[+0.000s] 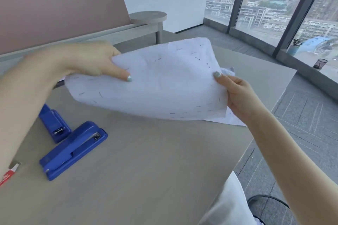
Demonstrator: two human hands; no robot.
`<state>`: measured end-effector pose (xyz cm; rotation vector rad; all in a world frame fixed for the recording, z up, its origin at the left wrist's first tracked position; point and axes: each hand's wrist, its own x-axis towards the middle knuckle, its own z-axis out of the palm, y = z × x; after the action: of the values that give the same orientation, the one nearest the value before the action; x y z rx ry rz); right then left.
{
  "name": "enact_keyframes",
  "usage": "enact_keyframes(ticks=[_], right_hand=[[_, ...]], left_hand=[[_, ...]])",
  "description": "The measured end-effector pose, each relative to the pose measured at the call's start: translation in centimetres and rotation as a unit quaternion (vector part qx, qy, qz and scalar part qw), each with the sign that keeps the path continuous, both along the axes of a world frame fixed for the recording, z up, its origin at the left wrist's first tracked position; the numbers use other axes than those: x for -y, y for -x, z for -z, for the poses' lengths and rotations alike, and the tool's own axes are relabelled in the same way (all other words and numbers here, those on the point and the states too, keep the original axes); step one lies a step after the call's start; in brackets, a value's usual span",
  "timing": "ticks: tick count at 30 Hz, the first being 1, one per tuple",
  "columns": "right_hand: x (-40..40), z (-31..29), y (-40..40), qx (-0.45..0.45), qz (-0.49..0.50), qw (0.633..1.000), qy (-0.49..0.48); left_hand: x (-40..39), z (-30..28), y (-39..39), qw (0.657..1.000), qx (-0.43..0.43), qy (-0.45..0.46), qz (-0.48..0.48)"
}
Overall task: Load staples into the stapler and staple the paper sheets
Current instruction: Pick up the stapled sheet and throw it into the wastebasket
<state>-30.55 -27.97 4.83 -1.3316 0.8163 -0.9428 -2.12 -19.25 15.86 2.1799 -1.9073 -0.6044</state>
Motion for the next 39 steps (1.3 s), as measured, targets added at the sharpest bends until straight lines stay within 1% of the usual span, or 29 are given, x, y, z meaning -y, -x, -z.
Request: enact_keyframes(ticks=[2,4,6,7,8,10,12,13,15,17,20,22,24,26,28,29,32,34,39], right_hand=[[1.1,0.2,0.7,0.008,0.101,0.995,-0.016],[2.0,0.2,1.7,0.048,0.188,0.98,-0.043],[2.6,0.3,3.0,0.12,0.219,0.964,-0.086],[2.7,0.4,3.7,0.159,0.213,0.957,-0.116],[2.7,0.5,4.3,0.196,0.201,0.949,-0.147],[2.0,0.6,5.5,0.274,0.153,0.929,-0.197],[1.0,0.8,7.2,0.326,0.092,0.917,-0.212],[0.4,0.8,8.3,0.326,0.077,0.92,-0.202],[-0.3,0.9,10.9,0.284,0.093,0.939,-0.169],[-0.7,1.5,14.1,0.218,0.141,0.952,-0.165],[-1.3,3.8,19.1,0.13,0.237,0.936,-0.224],[-1.8,6.3,22.5,0.086,0.276,0.918,-0.271],[-2.7,9.3,26.0,0.041,0.297,0.895,-0.331],[-4.2,12.4,29.3,-0.037,0.292,0.868,-0.399],[-6.1,15.6,32.1,-0.128,0.274,0.836,-0.458],[-7.1,17.4,33.4,-0.158,0.264,0.819,-0.485],[-9.8,22.8,36.0,-0.212,0.231,0.768,-0.558],[-10.6,25.7,36.9,-0.239,0.222,0.745,-0.582],[-10.1,30.5,38.1,-0.291,0.182,0.703,-0.623]], left_hand=[[1.5,-2.8,1.4,0.999,0.018,0.022,0.016],[3.5,-4.6,2.3,0.999,0.01,0.053,0.007],[5.2,-5.7,3.5,0.997,-0.023,0.069,-0.01],[5.9,-5.9,3.9,0.995,-0.071,0.062,-0.015],[6.6,-5.8,4.7,0.988,-0.14,0.065,-0.012],[7.0,-5.1,8.0,0.962,-0.259,0.086,0.021],[7.0,-3.8,11.8,0.935,-0.338,0.098,0.041],[7.1,-2.7,13.5,0.927,-0.359,0.093,0.05],[8.4,0.2,16.4,0.924,-0.369,0.086,0.053],[9.4,2.9,19.8,0.931,-0.354,0.066,0.051],[9.7,6.6,25.3,0.943,-0.326,0.025,0.068],[9.3,9.1,28.8,0.949,-0.309,-0.008,0.065],[8.7,12.2,32.4,0.939,-0.329,-0.069,0.067],[7.8,15.5,35.6,0.924,-0.353,-0.133,0.064],[7.2,18.8,38.4,0.915,-0.353,-0.189,0.056],[7.0,20.6,39.6,0.911,-0.348,-0.217,0.05],[6.1,26.4,41.8,0.906,-0.292,-0.304,0.027],[5.7,29.8,42.5,0.904,-0.253,-0.344,0.005],[6.2,36.6,42.6,0.902,-0.195,-0.384,-0.036]])
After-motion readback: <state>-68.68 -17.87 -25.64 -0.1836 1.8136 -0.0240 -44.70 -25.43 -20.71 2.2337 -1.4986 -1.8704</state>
